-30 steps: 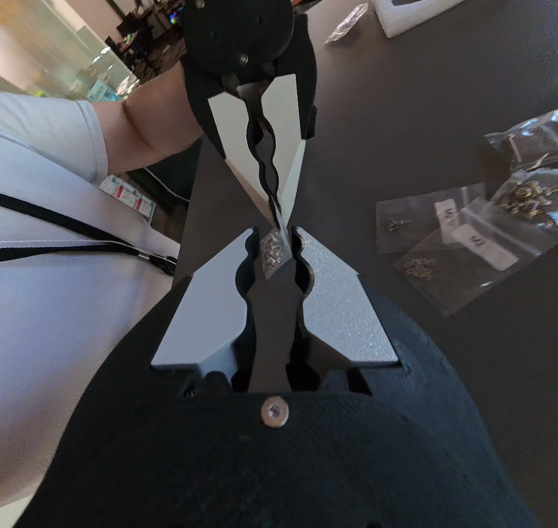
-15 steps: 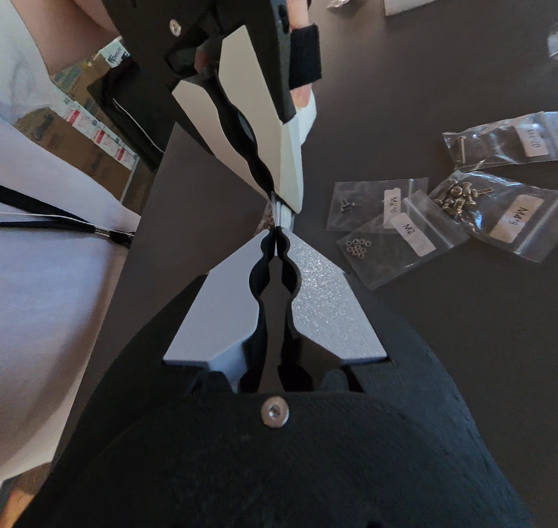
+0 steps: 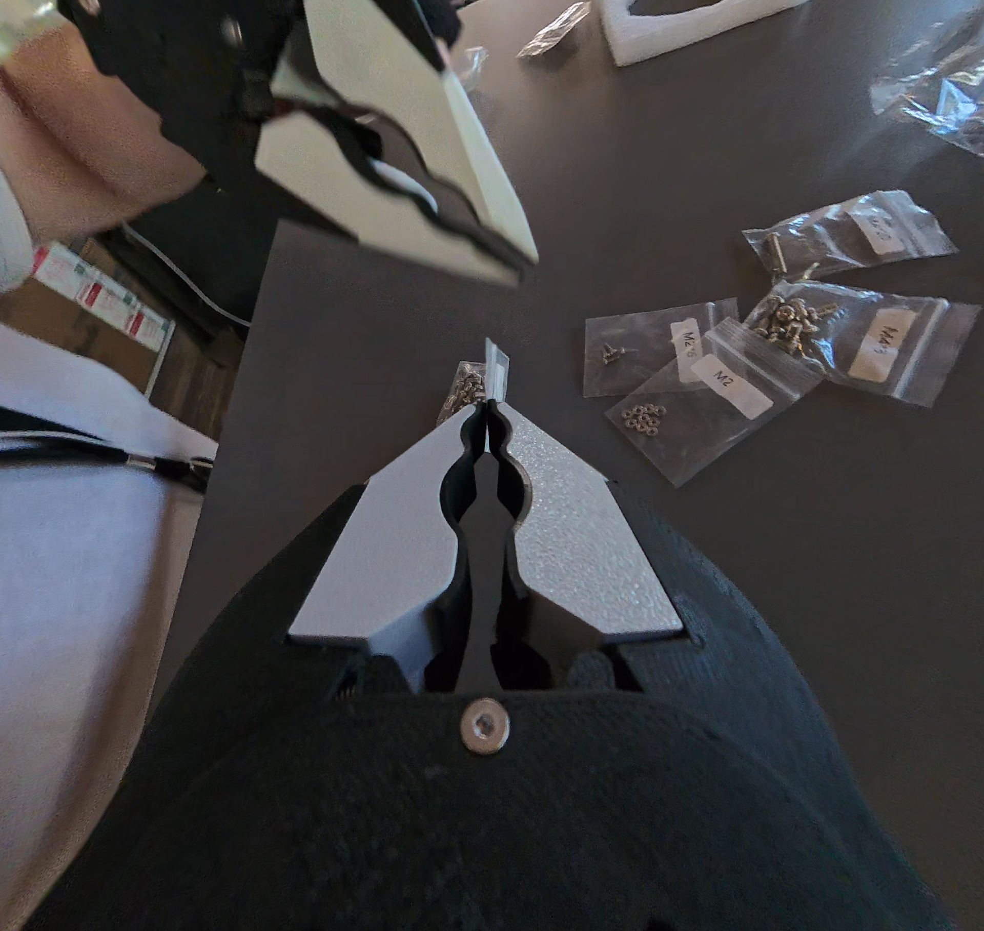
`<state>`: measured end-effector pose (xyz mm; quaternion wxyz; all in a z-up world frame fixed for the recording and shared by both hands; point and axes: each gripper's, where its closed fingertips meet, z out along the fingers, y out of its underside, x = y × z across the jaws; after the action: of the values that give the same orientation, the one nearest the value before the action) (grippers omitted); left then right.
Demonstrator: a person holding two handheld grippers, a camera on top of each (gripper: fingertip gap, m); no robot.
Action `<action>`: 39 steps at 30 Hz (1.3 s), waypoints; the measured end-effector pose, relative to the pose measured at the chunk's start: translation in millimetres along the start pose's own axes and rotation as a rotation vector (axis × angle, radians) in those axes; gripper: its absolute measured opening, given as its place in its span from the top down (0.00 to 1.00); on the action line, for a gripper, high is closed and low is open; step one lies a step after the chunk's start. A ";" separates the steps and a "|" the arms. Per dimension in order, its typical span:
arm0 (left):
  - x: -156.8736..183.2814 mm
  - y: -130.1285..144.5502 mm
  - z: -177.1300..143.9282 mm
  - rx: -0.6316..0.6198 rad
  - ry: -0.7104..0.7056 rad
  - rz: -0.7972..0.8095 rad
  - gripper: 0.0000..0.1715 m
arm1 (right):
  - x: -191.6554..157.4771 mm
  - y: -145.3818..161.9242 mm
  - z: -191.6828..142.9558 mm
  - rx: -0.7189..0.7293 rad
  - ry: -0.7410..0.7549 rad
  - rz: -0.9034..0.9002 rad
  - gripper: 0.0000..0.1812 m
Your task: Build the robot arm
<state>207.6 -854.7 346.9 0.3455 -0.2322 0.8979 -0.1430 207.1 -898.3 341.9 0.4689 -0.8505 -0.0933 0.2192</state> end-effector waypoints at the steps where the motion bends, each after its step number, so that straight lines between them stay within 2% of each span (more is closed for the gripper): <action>1: -8.7 9.3 -10.2 0.004 -0.052 -0.201 1.00 | 0.5 -0.4 -1.8 0.016 0.032 0.007 1.00; 2: -6.6 14.2 -20.7 0.037 -0.041 -0.436 1.00 | -0.3 -0.8 -3.7 0.031 0.062 -0.003 1.00; 3: 3.9 10.6 -31.5 0.106 0.032 -0.664 1.00 | -1.1 -0.6 -4.9 0.039 0.096 -0.022 1.00; 5: 18.0 -11.3 -52.5 0.320 0.181 -1.031 0.97 | -2.8 -1.3 -5.0 0.047 0.158 -0.077 1.00; 6: 18.6 -21.3 -60.3 0.428 0.219 -1.164 0.98 | -3.6 -2.2 -3.7 0.049 0.187 -0.109 1.00; 8: 16.3 -29.7 -63.6 0.557 0.224 -1.320 0.99 | -5.7 -5.1 -0.5 0.053 0.237 -0.171 1.00; 11: 17.3 -27.9 -47.5 0.604 0.188 -1.447 0.95 | -10.9 -6.2 4.4 0.045 0.278 -0.253 1.00; 13: 22.6 -30.0 -37.4 0.619 0.234 -1.509 0.93 | -13.9 -6.3 5.6 0.044 0.294 -0.278 1.00; 16: 32.4 -32.9 -21.3 0.567 0.290 -1.532 0.87 | -16.5 -7.0 6.5 0.057 0.294 -0.232 1.00; 19: 28.6 -41.0 -17.1 0.619 0.309 -1.555 0.84 | -15.2 -7.4 6.8 0.061 0.304 -0.203 1.00; 24: 18.4 -38.1 -14.3 0.669 0.291 -1.589 0.87 | -15.2 -9.8 4.7 0.081 0.307 -0.202 1.00; 28: 21.8 -39.4 -6.8 0.621 0.321 -1.583 0.94 | -15.8 -10.6 3.8 0.089 0.287 -0.201 1.00; 32: 22.7 -42.2 -4.4 0.632 0.364 -1.598 0.99 | -16.2 -9.1 2.6 0.087 0.265 -0.187 0.98; 39: 25.6 -42.7 -1.4 0.630 0.429 -1.632 1.00 | -16.5 -4.2 3.0 0.067 0.195 -0.108 0.97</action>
<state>203.5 -904.2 351.5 0.0091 -0.6605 0.4180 -0.6237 191.3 -899.7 348.8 0.5148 -0.8456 -0.0854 0.1128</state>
